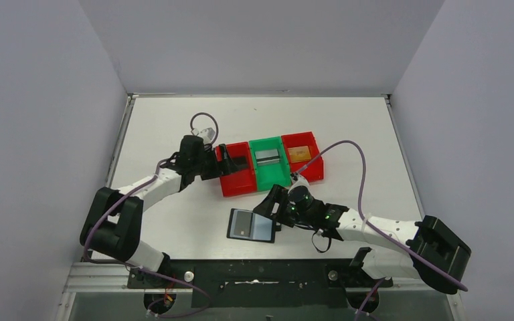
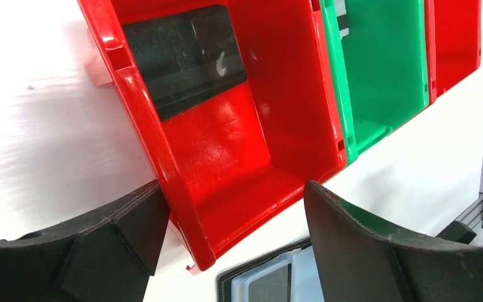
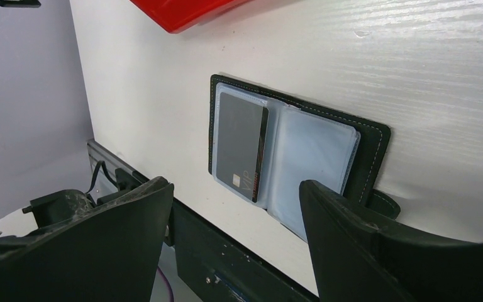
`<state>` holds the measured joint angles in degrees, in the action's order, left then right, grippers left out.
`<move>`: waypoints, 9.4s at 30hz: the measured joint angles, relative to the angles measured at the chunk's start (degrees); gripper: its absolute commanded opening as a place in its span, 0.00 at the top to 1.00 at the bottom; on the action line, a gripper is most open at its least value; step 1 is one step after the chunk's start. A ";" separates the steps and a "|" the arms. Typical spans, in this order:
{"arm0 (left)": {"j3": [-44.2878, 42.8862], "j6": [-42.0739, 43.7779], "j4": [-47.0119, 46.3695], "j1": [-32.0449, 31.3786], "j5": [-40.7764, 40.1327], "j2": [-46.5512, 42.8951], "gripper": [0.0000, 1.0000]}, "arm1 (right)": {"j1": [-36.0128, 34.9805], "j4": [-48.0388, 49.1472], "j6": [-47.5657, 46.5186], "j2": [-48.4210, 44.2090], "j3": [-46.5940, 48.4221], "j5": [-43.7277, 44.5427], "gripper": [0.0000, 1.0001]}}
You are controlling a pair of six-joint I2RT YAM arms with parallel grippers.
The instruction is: Take the credit cards out of the card holder
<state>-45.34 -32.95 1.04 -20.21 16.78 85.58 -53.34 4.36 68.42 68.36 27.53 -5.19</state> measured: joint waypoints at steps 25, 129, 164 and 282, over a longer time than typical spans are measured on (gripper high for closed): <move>12.94 -6.99 8.41 -1.75 -6.99 -26.10 0.42 | -2.69 6.12 1.62 13.03 2.19 -2.75 0.60; 24.46 -25.38 5.33 -29.20 -18.86 -20.79 1.00 | 1.64 25.99 7.50 15.28 -8.83 -11.58 1.00; 16.55 -18.08 5.53 -30.84 -15.21 -13.77 0.77 | 3.82 26.34 8.26 16.04 -10.23 -11.23 0.77; 6.47 -1.16 32.26 7.54 -31.56 -47.74 0.10 | 0.50 -12.61 -106.66 33.40 45.35 9.25 1.00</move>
<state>-38.87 -34.11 33.30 -12.67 -14.79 37.85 -52.84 -8.25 -38.24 101.75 72.88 4.05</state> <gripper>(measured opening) 0.903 0.023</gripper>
